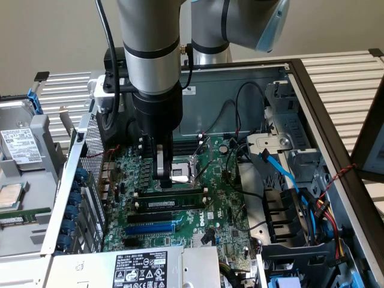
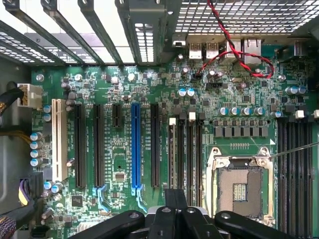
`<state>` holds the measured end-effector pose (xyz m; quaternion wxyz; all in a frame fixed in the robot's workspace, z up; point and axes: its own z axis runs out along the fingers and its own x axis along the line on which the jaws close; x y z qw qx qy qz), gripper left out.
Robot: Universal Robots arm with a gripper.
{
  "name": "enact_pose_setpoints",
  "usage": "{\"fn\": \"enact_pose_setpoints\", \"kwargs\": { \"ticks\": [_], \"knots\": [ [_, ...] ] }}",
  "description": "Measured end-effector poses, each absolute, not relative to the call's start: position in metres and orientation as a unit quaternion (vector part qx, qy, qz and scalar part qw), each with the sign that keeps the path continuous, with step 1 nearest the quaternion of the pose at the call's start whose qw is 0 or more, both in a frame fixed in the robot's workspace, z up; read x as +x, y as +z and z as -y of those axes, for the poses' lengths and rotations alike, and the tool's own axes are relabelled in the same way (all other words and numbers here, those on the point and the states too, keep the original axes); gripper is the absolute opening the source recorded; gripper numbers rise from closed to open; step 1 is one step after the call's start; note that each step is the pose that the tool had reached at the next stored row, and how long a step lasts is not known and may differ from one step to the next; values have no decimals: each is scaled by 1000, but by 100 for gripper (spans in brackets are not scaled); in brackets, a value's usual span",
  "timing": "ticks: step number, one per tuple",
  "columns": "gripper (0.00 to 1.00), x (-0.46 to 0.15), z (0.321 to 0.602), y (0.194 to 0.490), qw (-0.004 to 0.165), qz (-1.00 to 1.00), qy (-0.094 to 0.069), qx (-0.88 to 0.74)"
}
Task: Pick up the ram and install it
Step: 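Press down the ram until it locks into place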
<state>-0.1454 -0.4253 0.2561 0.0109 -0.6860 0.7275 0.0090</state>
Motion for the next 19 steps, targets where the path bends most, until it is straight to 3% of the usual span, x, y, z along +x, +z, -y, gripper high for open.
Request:
{"fn": "enact_pose_setpoints", "kwargs": {
  "ticks": [19],
  "knots": [
    [11,-145,426,256,11,-747,9,-665]
  ]
}}
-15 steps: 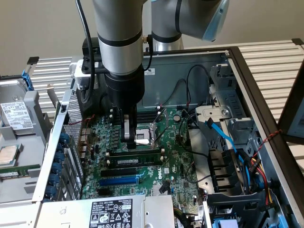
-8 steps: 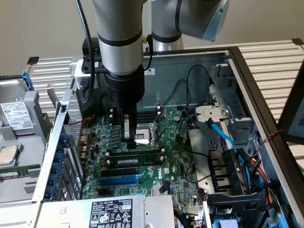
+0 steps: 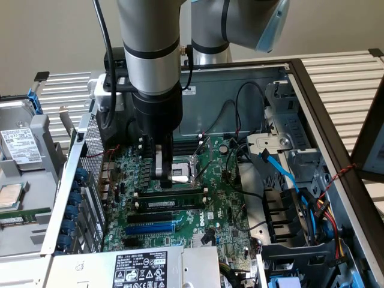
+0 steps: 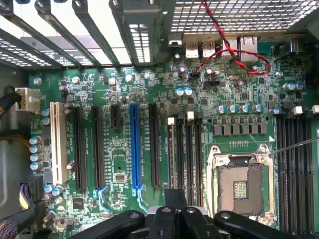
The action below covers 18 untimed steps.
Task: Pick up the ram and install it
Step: 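Press down the ram until it locks into place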
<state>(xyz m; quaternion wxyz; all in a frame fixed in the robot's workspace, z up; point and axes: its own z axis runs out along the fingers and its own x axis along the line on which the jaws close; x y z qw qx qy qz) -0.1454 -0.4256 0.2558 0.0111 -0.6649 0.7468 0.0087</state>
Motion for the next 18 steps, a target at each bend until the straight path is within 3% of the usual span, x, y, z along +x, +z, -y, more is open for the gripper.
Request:
{"fn": "enact_pose_setpoints", "kwargs": {
  "ticks": [18],
  "knots": [
    [11,-145,426,253,12,-833,7,-553]
  ]
}}
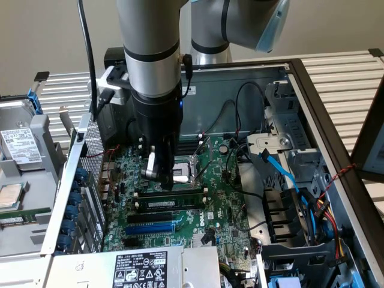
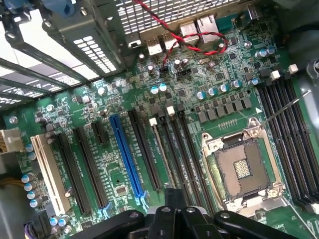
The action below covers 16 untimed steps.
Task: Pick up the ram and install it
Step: 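Press down the ram until it locks into place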
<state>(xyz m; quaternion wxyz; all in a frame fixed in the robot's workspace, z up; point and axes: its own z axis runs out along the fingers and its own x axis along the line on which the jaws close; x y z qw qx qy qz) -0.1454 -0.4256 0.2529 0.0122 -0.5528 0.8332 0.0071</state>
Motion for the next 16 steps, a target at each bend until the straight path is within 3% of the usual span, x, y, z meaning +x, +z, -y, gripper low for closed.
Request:
{"fn": "enact_pose_setpoints", "kwargs": {
  "ticks": [16],
  "knots": [
    [11,-145,426,250,13,-901,5,-433]
  ]
}}
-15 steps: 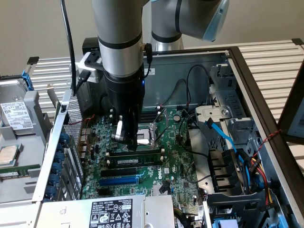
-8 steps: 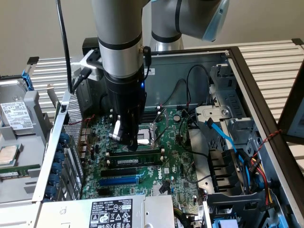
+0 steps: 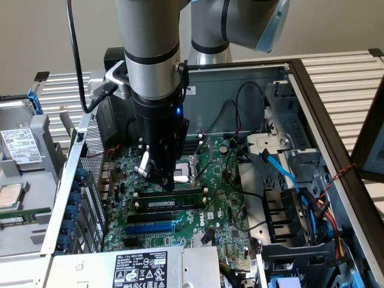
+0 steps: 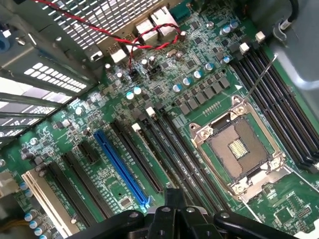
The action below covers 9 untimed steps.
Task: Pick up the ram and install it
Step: 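Press down the ram until it locks into place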
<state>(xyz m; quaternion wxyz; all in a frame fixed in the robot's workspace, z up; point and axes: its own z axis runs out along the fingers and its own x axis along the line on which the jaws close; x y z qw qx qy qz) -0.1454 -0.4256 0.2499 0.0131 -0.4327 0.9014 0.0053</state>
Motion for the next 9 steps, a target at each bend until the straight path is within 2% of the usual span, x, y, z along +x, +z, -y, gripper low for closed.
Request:
{"fn": "enact_pose_setpoints", "kwargs": {
  "ticks": [9],
  "knots": [
    [11,-145,426,248,13,-933,4,-359]
  ]
}}
